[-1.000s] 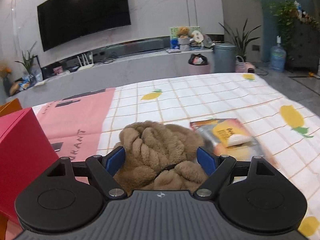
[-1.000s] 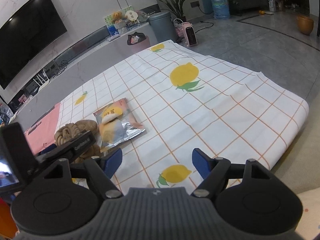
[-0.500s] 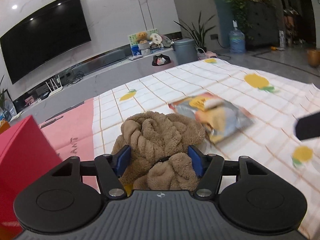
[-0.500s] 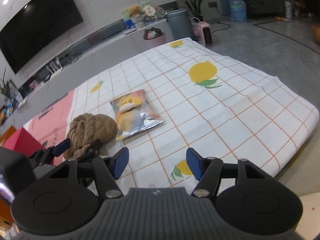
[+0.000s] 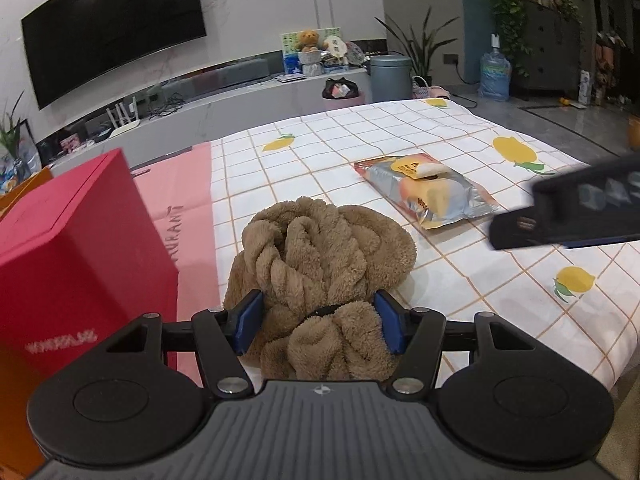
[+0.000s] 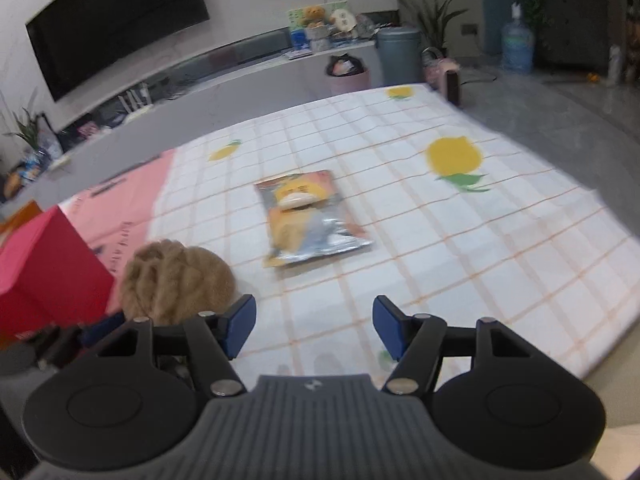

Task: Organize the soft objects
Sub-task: 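Grasp the foil snack bag with the right gripper while the left holds the towel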

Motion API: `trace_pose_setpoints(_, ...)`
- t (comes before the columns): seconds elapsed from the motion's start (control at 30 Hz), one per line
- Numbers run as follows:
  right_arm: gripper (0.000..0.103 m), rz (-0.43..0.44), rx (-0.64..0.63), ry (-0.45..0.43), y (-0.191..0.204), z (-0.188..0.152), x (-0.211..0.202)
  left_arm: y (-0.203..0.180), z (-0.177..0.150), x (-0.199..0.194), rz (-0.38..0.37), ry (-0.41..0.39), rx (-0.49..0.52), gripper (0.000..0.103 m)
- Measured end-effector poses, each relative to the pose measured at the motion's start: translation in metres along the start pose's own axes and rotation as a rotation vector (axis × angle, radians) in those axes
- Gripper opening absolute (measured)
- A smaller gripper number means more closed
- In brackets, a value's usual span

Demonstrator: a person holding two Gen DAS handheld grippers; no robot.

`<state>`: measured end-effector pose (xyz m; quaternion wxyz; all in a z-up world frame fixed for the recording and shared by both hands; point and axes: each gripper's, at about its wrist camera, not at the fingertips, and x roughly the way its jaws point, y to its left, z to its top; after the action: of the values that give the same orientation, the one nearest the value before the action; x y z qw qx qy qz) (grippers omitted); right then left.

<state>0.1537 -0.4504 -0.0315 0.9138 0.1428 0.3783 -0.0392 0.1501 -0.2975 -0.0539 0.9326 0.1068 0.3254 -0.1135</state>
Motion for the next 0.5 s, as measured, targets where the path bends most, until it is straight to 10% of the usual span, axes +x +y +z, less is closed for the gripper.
trace_pose_setpoints(0.33, 0.091, -0.04, -0.174, -0.118, 0.019, 0.012, 0.067, 0.003, -0.006, -0.001, 0.013, -0.02, -0.065, 0.069)
trace_pose_setpoints(0.5, 0.095, -0.071, -0.173, -0.043, 0.018, 0.027, 0.106, 0.001, -0.008, -0.001, 0.018, -0.034, -0.06, 0.069)
